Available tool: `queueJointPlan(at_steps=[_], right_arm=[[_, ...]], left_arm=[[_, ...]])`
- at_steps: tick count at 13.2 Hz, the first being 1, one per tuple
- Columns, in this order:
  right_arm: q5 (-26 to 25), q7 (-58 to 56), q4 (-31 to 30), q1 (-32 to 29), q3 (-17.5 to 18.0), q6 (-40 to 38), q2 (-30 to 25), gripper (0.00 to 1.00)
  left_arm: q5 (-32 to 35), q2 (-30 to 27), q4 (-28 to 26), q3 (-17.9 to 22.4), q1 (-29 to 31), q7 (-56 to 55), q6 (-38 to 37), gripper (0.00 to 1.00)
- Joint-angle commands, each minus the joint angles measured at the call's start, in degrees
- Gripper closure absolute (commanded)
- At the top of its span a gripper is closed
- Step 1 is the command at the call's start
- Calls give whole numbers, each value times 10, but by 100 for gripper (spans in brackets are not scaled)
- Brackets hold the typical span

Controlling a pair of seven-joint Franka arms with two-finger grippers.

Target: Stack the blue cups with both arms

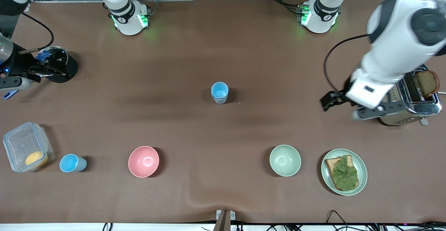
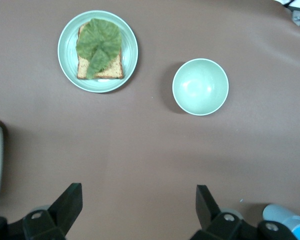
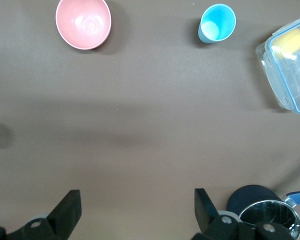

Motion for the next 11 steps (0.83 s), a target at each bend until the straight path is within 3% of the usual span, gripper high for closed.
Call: queueJointPlan(at_steps=[1, 3, 7, 11], right_arm=[[-9, -8, 17, -8, 6, -8, -1, 0], [-11, -7, 33, -3, 7, -12, 3, 0], [-30, -6, 89, -8, 7, -46, 3, 0], [-38, -5, 90, -1, 9, -57, 5, 0]], left_arm=[[-26, -62, -21, 77, -35, 67, -58, 0], [-27, -79, -23, 143, -78, 105, -73, 0], [-28, -96, -21, 163, -81, 152, -89, 0], [-40, -96, -8, 168, -89, 155, -123, 0]])
